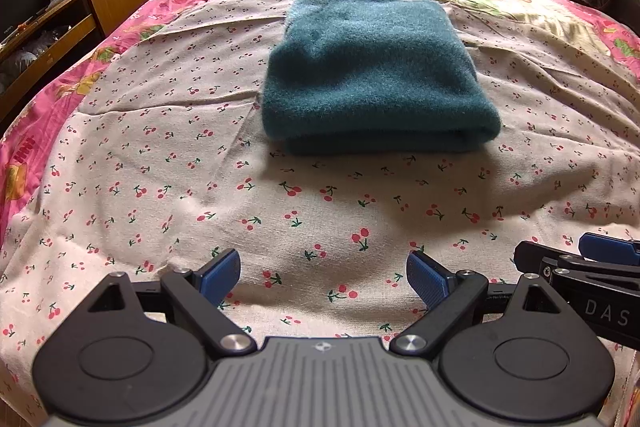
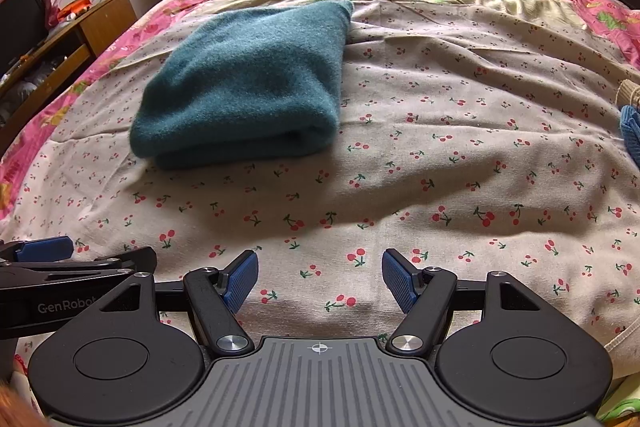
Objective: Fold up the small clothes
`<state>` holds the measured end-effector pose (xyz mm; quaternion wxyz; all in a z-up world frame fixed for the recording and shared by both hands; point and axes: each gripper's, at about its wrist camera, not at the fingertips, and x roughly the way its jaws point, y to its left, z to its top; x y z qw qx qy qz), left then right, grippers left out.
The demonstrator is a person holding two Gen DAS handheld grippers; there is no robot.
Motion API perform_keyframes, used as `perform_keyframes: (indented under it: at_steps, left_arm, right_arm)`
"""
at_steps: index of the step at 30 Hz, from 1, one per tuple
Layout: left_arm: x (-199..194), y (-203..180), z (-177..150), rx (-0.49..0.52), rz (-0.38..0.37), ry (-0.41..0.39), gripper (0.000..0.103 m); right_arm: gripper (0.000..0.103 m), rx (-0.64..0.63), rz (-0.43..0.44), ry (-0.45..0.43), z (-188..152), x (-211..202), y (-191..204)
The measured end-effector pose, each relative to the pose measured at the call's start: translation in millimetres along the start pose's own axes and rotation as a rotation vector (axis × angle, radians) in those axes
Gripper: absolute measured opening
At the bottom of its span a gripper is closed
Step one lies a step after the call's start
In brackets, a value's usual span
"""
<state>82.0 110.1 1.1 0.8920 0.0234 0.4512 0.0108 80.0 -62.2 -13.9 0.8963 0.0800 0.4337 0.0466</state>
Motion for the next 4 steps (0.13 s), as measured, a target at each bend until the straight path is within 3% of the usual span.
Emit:
perform_keyframes:
  at_steps: [4]
  left_arm:
    - [0.3, 0.5, -0.1, -0.003, 0.001, 0.0, 0.101]
  right_arm:
    - [0.071, -0.001, 0.0, -0.001, 0.2, -0.1, 0.0]
